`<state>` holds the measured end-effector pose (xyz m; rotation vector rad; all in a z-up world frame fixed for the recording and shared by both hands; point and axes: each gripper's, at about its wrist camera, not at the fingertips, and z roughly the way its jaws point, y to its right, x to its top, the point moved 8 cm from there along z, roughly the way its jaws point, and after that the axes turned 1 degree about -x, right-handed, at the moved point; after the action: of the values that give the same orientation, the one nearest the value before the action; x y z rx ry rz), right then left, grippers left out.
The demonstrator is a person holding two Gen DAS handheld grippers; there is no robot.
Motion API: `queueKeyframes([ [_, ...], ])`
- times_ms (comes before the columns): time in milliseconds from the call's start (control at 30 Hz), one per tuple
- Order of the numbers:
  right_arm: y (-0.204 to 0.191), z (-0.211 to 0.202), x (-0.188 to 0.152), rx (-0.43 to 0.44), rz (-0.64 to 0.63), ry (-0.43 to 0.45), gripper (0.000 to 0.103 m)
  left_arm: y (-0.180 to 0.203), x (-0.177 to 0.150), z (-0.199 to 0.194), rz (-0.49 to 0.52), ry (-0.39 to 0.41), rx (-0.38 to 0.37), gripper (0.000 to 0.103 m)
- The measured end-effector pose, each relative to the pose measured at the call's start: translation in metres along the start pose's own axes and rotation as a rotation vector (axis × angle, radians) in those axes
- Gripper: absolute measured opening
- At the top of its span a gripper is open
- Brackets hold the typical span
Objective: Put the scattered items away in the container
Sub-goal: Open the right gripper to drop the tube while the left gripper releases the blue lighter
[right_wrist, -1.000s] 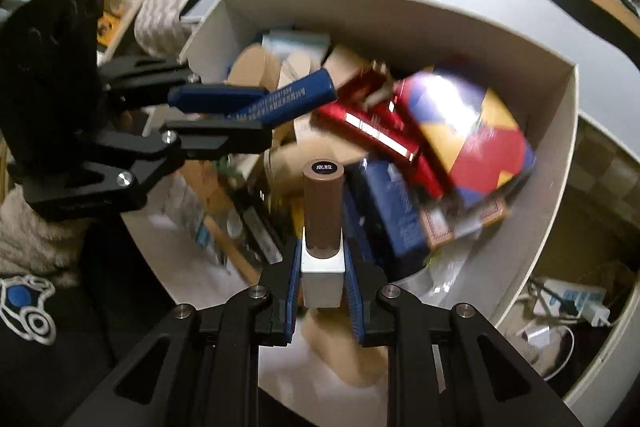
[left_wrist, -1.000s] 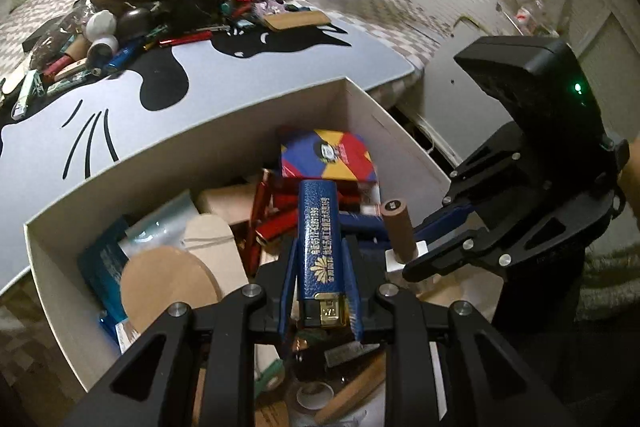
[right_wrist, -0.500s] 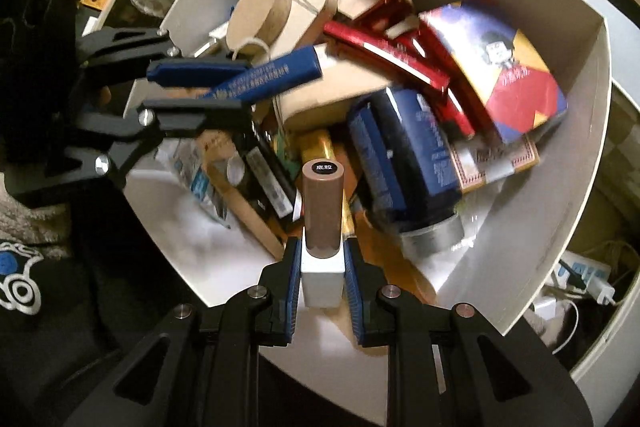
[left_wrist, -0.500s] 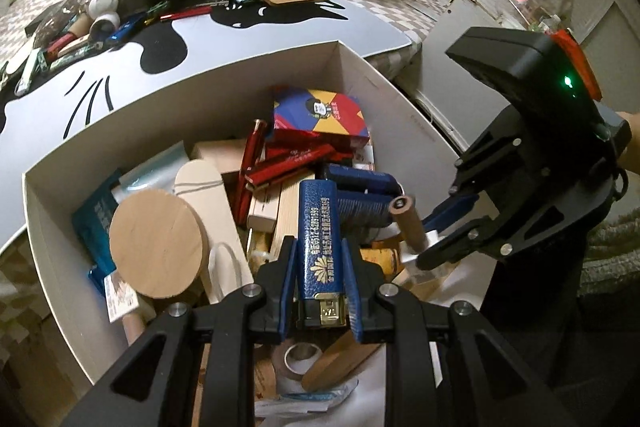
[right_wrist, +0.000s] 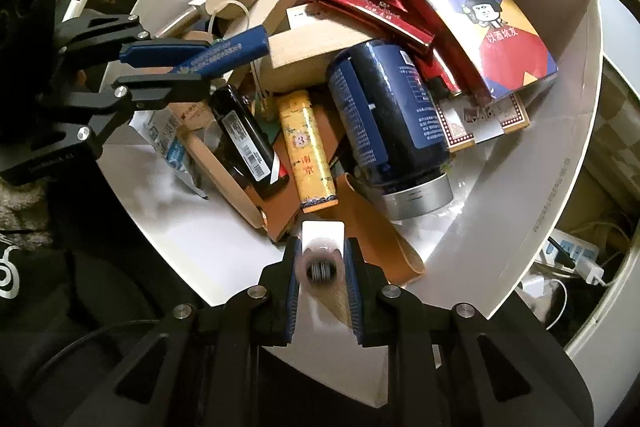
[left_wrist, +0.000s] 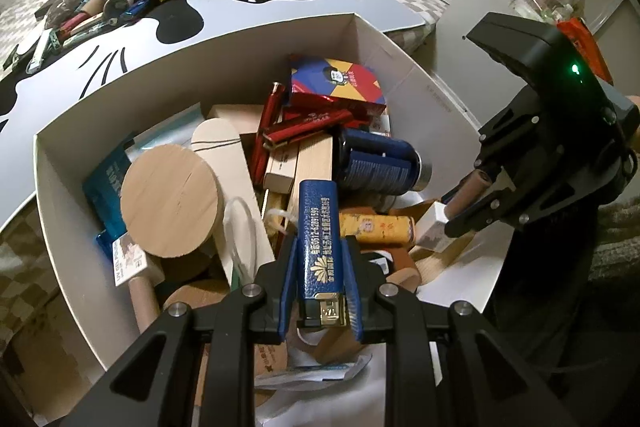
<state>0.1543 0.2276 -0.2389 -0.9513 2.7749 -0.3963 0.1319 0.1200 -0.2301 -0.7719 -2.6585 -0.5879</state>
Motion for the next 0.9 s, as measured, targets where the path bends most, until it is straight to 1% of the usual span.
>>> queueKeyframes([
  [100, 0.0, 0.0, 0.0, 0.006, 0.001, -0.001, 0.022, 0.0, -0.004, -0.001, 0.003, -0.009, 0.007, 0.022],
  [300, 0.01, 0.001, -0.014, 0.016, 0.003, -0.004, 0.022, -0.006, -0.01, -0.006, -0.025, -0.019, 0.012, 0.022],
  [367, 0.009, 0.0, -0.015, 0.032, 0.008, 0.002, 0.022, -0.007, -0.012, -0.008, -0.029, -0.026, 0.016, 0.022],
  [500, 0.008, -0.007, -0.014, 0.027, 0.006, 0.029, 0.023, -0.008, -0.019, -0.011, -0.034, -0.048, 0.03, 0.022],
  [733, 0.014, -0.006, -0.017, 0.034, 0.009, 0.048, 0.023, -0.018, -0.029, -0.019, -0.071, -0.066, 0.08, 0.022],
  [800, 0.012, -0.006, -0.008, 0.04, 0.01, 0.051, 0.023, -0.021, -0.031, -0.022, -0.083, -0.066, 0.096, 0.022],
  [900, 0.009, -0.006, -0.005, 0.051, 0.009, 0.059, 0.023, -0.023, -0.034, -0.025, -0.087, -0.072, 0.114, 0.022],
])
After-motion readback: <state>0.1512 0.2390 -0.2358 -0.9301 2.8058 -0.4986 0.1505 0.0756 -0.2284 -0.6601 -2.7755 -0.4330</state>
